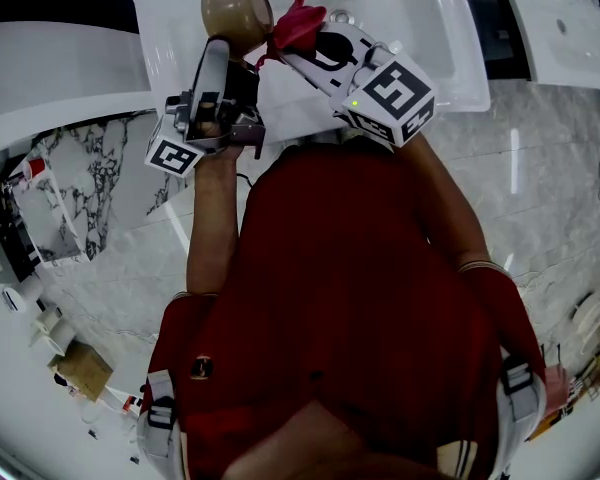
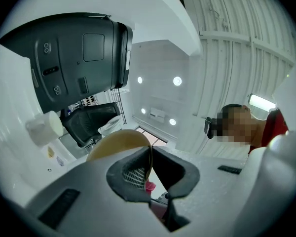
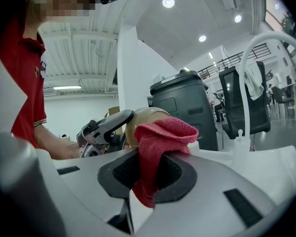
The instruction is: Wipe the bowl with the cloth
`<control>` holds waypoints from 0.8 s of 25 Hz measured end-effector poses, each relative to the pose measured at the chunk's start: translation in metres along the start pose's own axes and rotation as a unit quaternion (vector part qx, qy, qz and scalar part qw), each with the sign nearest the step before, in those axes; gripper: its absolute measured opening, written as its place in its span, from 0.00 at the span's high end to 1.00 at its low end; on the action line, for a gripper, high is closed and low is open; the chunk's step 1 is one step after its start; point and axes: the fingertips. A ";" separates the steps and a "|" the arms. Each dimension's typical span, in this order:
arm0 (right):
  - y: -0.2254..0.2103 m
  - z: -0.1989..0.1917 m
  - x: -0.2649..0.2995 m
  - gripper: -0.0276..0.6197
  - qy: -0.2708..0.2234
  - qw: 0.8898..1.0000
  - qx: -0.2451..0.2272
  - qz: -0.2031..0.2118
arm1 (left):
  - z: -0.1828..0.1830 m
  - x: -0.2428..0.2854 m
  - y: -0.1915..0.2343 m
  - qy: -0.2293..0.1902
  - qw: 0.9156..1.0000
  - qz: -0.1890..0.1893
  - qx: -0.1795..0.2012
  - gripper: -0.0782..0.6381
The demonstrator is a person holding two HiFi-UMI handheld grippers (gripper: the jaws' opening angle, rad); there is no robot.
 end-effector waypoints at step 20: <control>0.025 0.018 -0.001 0.87 -0.001 0.997 -0.074 -0.005 | -0.022 -0.004 0.015 0.075 0.989 0.099 0.086 0.86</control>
Point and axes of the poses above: the fingertips, and each gripper's own axes: x forward along the fingers, y to its left, z out of its top
